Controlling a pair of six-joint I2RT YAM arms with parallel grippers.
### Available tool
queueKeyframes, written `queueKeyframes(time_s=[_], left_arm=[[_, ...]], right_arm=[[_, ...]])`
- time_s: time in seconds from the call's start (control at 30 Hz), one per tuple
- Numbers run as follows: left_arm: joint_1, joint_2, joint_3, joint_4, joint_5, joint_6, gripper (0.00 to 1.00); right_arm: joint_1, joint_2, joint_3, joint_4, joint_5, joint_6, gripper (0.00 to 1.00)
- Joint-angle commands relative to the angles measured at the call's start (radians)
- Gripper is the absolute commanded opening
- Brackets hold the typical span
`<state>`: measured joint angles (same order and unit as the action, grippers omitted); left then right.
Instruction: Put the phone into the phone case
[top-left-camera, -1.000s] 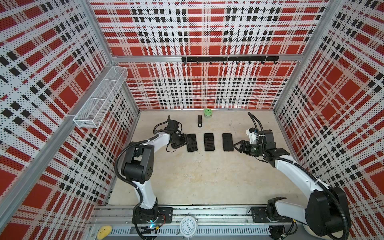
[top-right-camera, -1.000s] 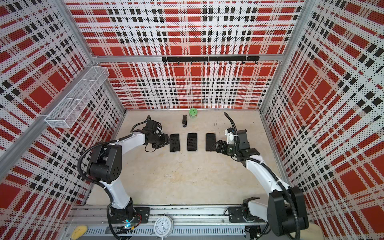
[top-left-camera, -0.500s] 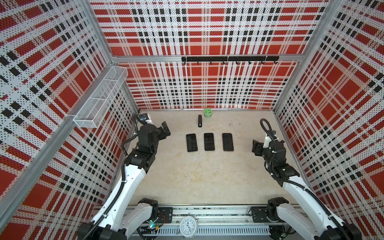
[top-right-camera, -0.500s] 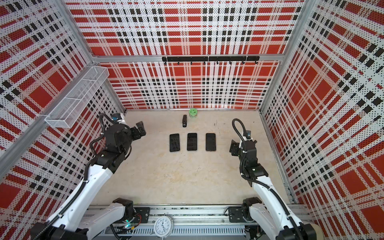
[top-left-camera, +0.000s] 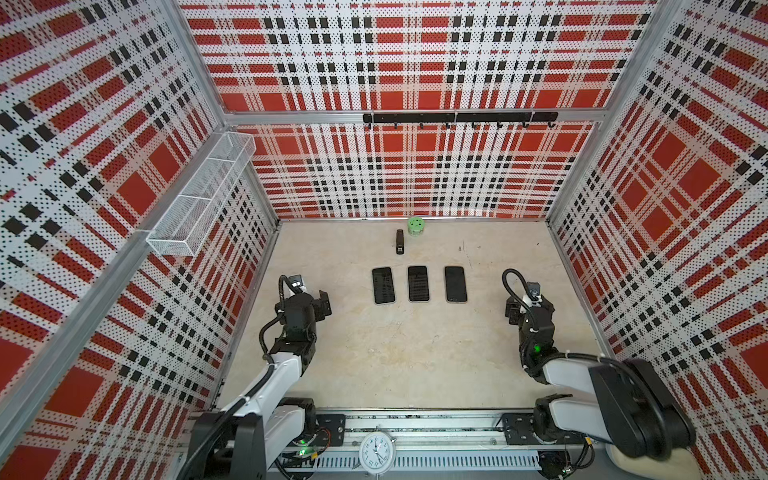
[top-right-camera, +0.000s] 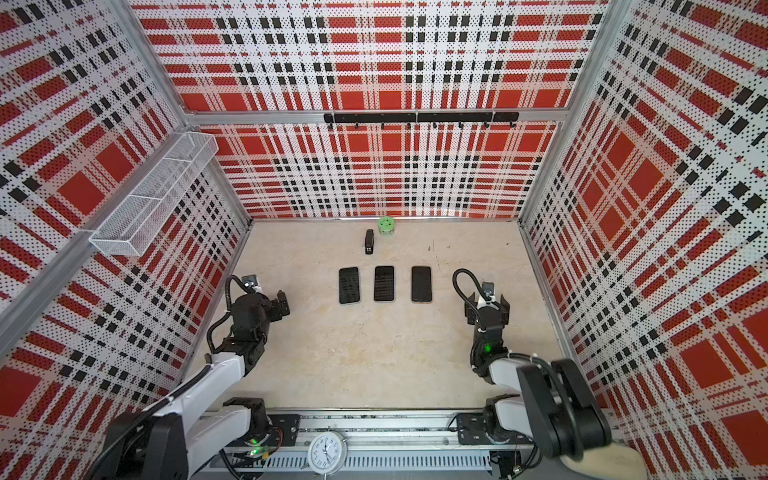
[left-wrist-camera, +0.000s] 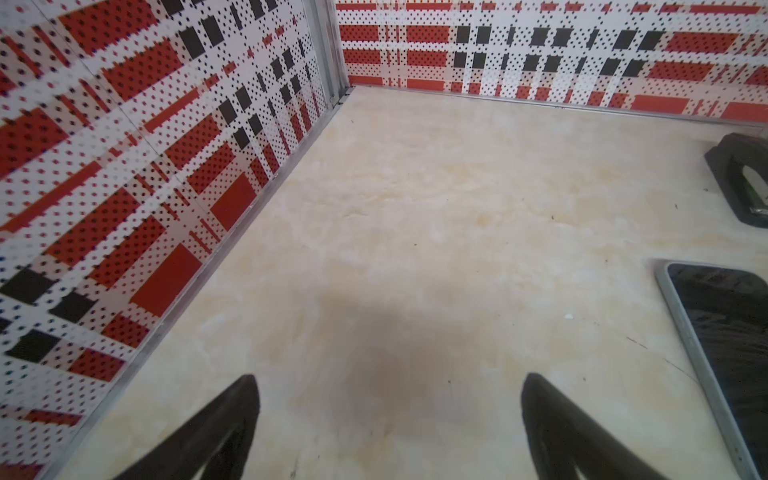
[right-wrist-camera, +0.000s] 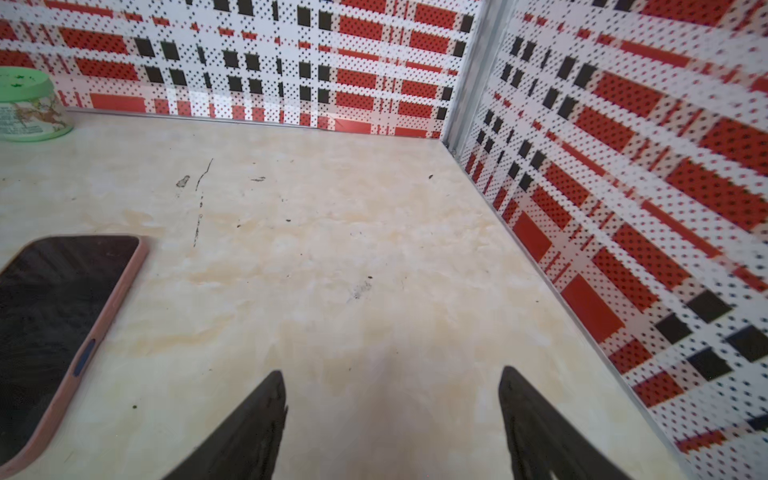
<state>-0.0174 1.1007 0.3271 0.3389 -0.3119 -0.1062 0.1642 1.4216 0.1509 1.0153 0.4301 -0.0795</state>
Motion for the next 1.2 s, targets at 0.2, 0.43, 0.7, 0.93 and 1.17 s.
queueKeyframes(time_s=[0.2,0.43,0.7,0.93,1.17], left_arm=[[0.173,0.309,0.011,0.536,0.463,-0.032,1.00],[-0.065,0.450,0.038,0.626,0.316,0.227,0.99],[-0.078,0.476,0.061,0.630,0.030,0.137,0.99],[-0.079,0.476,0.059,0.632,0.030,0.138,0.99],[-0.080,0.479,0.062,0.629,0.030,0.140,0.99]], right_arm=[[-0.120,0.179,0.135,0.156,-0.379,0.000,0.80],[-0.195,0.166,0.225,-0.045,-0.461,0.072,0.87],[-0.195,0.170,0.229,-0.046,-0.476,0.065,1.00],[-0.180,0.170,0.237,-0.067,-0.450,0.054,1.00],[-0.177,0.169,0.239,-0.069,-0.442,0.050,1.00]])
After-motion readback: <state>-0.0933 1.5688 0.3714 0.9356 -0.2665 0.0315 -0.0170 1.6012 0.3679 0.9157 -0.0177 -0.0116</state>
